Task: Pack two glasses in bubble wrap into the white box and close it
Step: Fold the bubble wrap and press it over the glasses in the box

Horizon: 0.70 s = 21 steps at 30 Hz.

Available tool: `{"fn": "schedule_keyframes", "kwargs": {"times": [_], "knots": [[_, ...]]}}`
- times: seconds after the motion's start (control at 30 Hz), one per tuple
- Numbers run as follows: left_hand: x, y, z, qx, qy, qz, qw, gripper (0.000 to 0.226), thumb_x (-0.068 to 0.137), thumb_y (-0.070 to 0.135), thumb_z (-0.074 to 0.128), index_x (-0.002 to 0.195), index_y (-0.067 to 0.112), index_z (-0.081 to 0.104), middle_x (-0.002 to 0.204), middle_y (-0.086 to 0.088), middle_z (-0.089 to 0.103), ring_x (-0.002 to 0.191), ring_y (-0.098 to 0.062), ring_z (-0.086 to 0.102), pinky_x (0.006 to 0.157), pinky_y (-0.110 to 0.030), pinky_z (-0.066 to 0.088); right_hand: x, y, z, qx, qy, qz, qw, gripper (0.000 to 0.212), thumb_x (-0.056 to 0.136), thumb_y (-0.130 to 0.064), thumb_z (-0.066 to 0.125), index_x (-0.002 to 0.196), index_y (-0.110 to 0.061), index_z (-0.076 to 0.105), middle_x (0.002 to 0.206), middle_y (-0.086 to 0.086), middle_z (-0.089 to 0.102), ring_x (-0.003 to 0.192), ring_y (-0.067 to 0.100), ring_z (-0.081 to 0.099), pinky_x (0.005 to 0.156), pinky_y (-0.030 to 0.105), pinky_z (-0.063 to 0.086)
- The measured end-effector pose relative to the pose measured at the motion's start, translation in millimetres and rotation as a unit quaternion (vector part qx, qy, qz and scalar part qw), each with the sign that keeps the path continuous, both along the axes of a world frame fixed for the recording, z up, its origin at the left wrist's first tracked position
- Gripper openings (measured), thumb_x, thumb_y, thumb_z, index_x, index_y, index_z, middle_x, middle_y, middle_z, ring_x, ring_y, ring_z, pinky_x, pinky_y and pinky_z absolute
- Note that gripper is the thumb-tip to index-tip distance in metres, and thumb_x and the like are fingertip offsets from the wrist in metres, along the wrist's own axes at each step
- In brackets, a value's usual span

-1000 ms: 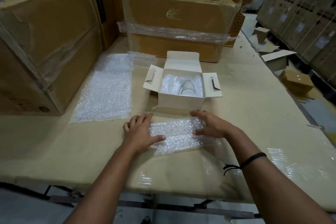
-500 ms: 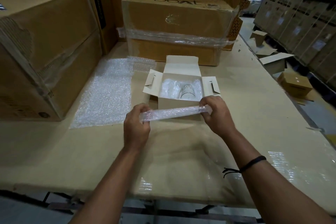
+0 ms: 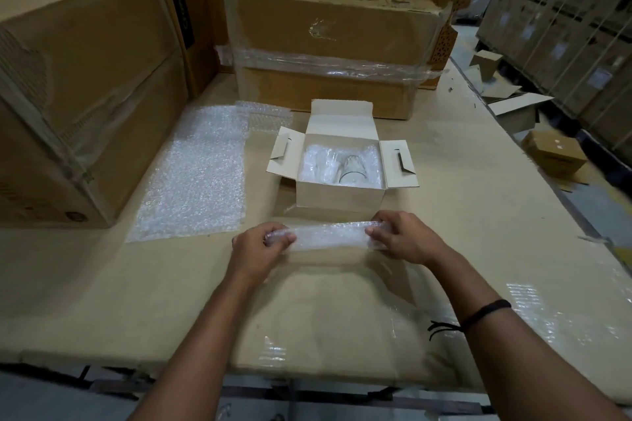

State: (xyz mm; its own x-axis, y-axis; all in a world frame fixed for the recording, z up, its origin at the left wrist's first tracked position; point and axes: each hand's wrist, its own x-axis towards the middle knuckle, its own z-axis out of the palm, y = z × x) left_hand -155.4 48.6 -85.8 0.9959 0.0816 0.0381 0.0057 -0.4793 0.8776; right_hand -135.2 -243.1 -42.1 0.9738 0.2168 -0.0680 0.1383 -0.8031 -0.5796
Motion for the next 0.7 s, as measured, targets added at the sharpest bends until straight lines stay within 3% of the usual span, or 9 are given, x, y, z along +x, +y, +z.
{"fn": "schedule_keyframes", "kwargs": {"times": [0.07,0.1,0.23,0.33,0.47,0.57,0.7], "knots": [[6,-4,3,-0.005,0.000,0.034,0.999,0.025,0.078,0.052,0.070,0.081,0.028,0.070,0.064,0.011,0.065,0.067,-0.011,0.063,0.065,-0.030,0.050,4,6,-1,-0.009,-0.008,-0.006,1.000,0.022,0.096,-0.038,0.056,0.080,-0.022,0.058,0.071,-0.005,0.060,0.068,0.014,0.053,0.059,0.026,0.038],[10,-7,4,0.020,-0.007,0.050,0.999,0.021,0.081,0.048,0.070,0.082,0.027,0.069,0.061,0.011,0.062,0.066,-0.013,0.062,0.065,-0.029,0.048,6,10,-3,-0.027,-0.016,-0.010,0.999,0.021,0.096,-0.037,0.056,0.084,-0.020,0.060,0.077,-0.001,0.063,0.074,0.019,0.056,0.063,0.029,0.041],[21,-16,5,0.127,-0.019,0.093,0.987,0.012,0.085,0.038,0.066,0.094,0.030,0.064,0.070,0.006,0.059,0.080,-0.023,0.060,0.089,-0.037,0.043,9,23,-19,-0.102,-0.037,-0.049,0.993,0.021,0.093,-0.041,0.055,0.098,-0.022,0.063,0.094,0.003,0.067,0.091,0.027,0.060,0.067,0.032,0.042],[27,-17,7,0.218,-0.006,0.099,0.971,0.021,0.087,0.041,0.060,0.104,0.030,0.060,0.082,0.001,0.065,0.089,-0.025,0.060,0.088,-0.035,0.033,10,23,-30,-0.119,-0.039,-0.065,0.990,0.022,0.092,-0.046,0.054,0.099,-0.026,0.060,0.096,0.000,0.068,0.095,0.027,0.061,0.068,0.033,0.044],[31,-17,8,0.291,0.004,0.079,0.953,0.029,0.087,0.044,0.059,0.109,0.027,0.054,0.095,-0.002,0.068,0.091,-0.027,0.062,0.083,-0.036,0.042,9,24,-34,-0.129,-0.033,-0.084,0.988,0.027,0.090,-0.047,0.055,0.110,-0.030,0.053,0.103,-0.002,0.064,0.098,0.025,0.059,0.069,0.032,0.042],[32,-16,3,0.270,-0.045,0.067,0.960,0.025,0.084,0.037,0.067,0.099,0.023,0.054,0.100,0.000,0.054,0.082,-0.028,0.059,0.071,-0.035,0.045,8,26,-35,-0.102,-0.057,-0.085,0.989,0.031,0.088,-0.043,0.059,0.115,-0.032,0.049,0.115,-0.006,0.050,0.097,0.021,0.057,0.072,0.032,0.045],[34,-9,-3,0.254,-0.106,-0.037,0.961,0.017,0.080,0.024,0.071,0.074,0.023,0.055,0.079,0.006,0.053,0.076,-0.023,0.053,0.068,-0.033,0.037,5,28,-42,-0.093,-0.107,-0.057,0.988,0.011,0.089,-0.034,0.062,0.099,-0.030,0.063,0.110,-0.007,0.050,0.093,0.018,0.057,0.068,0.032,0.048]]}}
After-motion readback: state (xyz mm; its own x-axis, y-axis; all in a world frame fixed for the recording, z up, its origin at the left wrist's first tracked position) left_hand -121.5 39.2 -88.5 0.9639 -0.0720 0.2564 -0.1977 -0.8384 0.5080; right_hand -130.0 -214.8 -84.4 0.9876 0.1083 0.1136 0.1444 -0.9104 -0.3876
